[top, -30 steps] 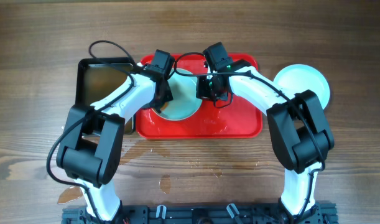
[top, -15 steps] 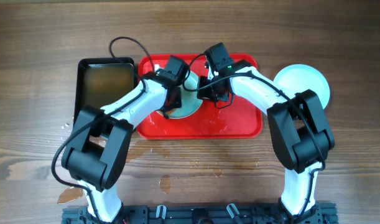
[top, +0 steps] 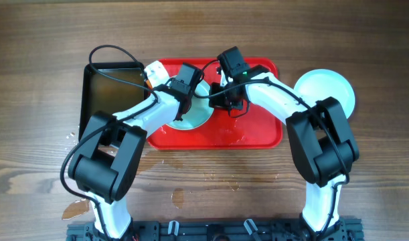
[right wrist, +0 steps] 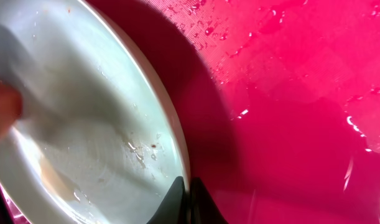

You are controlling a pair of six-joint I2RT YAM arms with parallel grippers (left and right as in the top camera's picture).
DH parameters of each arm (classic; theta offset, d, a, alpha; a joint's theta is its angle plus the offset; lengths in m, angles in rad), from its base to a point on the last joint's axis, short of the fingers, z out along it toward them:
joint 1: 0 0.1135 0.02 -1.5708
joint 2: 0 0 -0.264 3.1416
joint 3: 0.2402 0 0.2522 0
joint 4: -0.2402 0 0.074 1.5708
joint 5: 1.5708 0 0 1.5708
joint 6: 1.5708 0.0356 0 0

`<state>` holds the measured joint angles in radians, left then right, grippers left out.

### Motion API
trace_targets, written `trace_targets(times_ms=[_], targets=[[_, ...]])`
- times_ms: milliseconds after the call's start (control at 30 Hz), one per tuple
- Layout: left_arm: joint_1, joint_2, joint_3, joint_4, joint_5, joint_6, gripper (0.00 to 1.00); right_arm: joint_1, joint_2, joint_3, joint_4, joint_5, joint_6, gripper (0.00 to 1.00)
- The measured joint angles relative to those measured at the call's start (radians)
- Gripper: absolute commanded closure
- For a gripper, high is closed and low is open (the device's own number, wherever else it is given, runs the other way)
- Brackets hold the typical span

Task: Clean dirty plates on tray and stack at the side
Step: 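Scrub the held plate again with the sponge using the left gripper, then carry the plate right and stack it on the plate pile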

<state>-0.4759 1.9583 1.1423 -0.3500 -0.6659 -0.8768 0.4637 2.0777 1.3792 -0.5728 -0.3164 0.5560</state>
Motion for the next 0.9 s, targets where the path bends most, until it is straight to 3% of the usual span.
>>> trace_targets(times_ms=[133, 233, 400, 500, 700, 767, 900], targets=[[0.001, 0.002, 0.001, 0.04, -0.083, 0.009, 0.96, -0.001, 0.0, 0.0, -0.002, 0.002, -0.001, 0.96], [0.001, -0.058, 0.015, -0.082, -0.076, 0.042, 0.96, -0.001, 0.0, 0.0, -0.002, 0.003, -0.005, 0.96], [0.067, -0.516, 0.059, -0.353, 0.185, 0.053, 0.94, -0.006, 0.0, -0.003, 0.05, 0.002, -0.066, 0.96], [0.128, -0.575, 0.067, -0.454, 0.246, 0.053, 0.94, -0.006, -0.04, -0.011, 0.016, 0.068, -0.105, 0.96], [0.208, -0.555, 0.066, -0.481, 0.309, 0.053, 0.94, 0.038, -0.38, -0.018, -0.141, 0.551, -0.14, 0.96], [0.234, -0.554, 0.066, -0.48, 0.317, 0.053, 0.94, 0.111, -0.471, -0.018, -0.198, 0.85, -0.143, 0.96], [0.25, -0.536, 0.066, -0.477, 0.321, 0.053, 0.95, 0.27, -0.474, -0.017, -0.251, 1.243, -0.142, 0.96]])
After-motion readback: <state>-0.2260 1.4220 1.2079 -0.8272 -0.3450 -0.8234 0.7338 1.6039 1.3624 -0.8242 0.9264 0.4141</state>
